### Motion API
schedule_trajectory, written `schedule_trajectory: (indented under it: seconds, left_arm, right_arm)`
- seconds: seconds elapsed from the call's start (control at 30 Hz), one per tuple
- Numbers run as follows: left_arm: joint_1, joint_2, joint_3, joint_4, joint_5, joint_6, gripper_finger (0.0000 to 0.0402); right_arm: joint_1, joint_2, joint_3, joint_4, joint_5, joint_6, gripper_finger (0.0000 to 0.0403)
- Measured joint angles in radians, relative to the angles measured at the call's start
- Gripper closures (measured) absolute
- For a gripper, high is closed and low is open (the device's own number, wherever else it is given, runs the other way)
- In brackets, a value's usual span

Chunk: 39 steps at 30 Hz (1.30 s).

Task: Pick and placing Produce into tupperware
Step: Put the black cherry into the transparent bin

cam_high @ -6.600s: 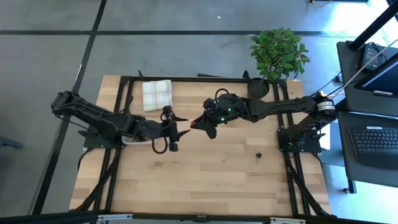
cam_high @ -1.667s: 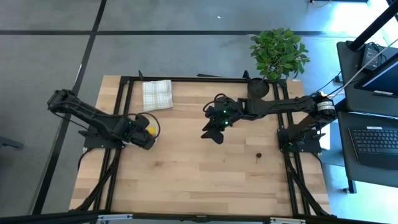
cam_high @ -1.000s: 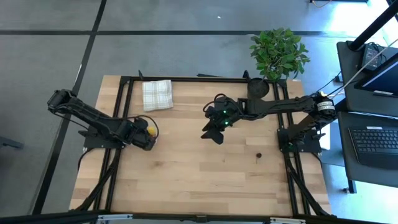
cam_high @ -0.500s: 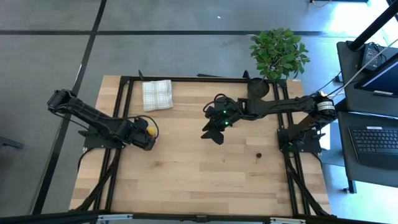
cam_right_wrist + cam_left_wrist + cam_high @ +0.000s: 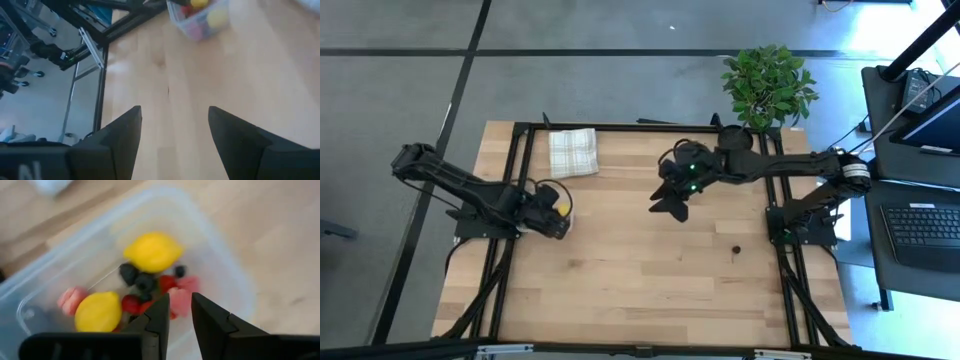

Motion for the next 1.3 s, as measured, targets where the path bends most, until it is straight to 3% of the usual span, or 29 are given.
schedule_trajectory:
  seconds: [0.3,0.57,0.8,0.97,1.3]
  left_arm:
    - [0.0,-0.041,0.101,0.068,-0.055,0.225,0.0332]
    - [0.0,-0.011,0.1,0.291,-0.075,0.412,0.0247]
    - [0.0,0.011,0.099,0.598,-0.189,0.697,0.0188]
    - [0.005,0.018,0.098,0.797,-0.185,0.875,0.0177]
    - [0.016,0.066,0.098,0.886,-0.159,0.921,0.0183]
  right_arm:
    - [-0.008,-0.111,0.0,-0.086,0.013,-0.126,0.0171]
    - [-0.007,-0.181,0.0,-0.391,0.175,-0.141,0.0171]
    - [-0.007,-0.188,0.0,-0.656,0.226,-0.011,0.0171]
    - [-0.007,-0.188,0.0,-0.856,0.315,0.145,0.0171]
    - [0.047,-0.196,-0.141,-0.94,0.323,0.441,0.0171]
